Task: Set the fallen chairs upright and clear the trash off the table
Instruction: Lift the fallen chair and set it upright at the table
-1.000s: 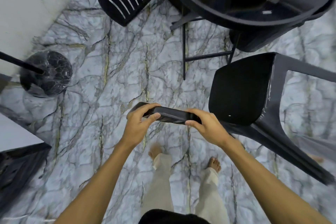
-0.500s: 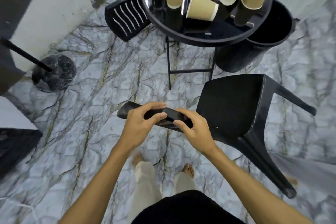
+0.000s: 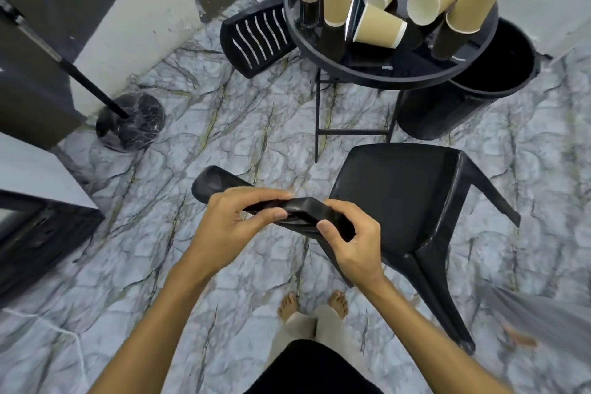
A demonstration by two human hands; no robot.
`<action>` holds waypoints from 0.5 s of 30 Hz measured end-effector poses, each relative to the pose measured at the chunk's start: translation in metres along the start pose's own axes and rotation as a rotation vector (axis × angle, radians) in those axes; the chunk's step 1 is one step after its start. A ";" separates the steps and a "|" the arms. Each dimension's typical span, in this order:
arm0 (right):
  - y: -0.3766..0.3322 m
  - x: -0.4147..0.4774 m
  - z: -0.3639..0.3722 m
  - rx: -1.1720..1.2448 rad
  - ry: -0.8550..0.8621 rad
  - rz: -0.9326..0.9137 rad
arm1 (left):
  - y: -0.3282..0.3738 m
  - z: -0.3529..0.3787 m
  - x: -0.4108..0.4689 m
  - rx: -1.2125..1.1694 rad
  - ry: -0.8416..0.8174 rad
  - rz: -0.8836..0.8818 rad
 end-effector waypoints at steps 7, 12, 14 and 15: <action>-0.009 -0.014 0.010 -0.088 -0.063 0.112 | -0.009 -0.002 -0.017 -0.052 0.044 -0.042; -0.033 -0.021 0.002 -0.066 -0.076 0.111 | 0.003 0.005 -0.019 -0.075 0.025 -0.027; -0.047 -0.021 -0.002 -0.052 -0.076 0.069 | 0.019 0.013 -0.023 -0.062 -0.033 0.039; -0.053 -0.022 -0.007 -0.042 -0.061 0.049 | 0.028 0.019 -0.025 -0.055 -0.072 0.071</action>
Point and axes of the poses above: each hand's wrist, its own x-axis towards the middle knuckle, its own z-axis out of the palm, y = z × x, the point moved 4 cm from there along x, towards the middle knuckle, and after that the axes turned 12 degrees about x, right-handed, at the moved point
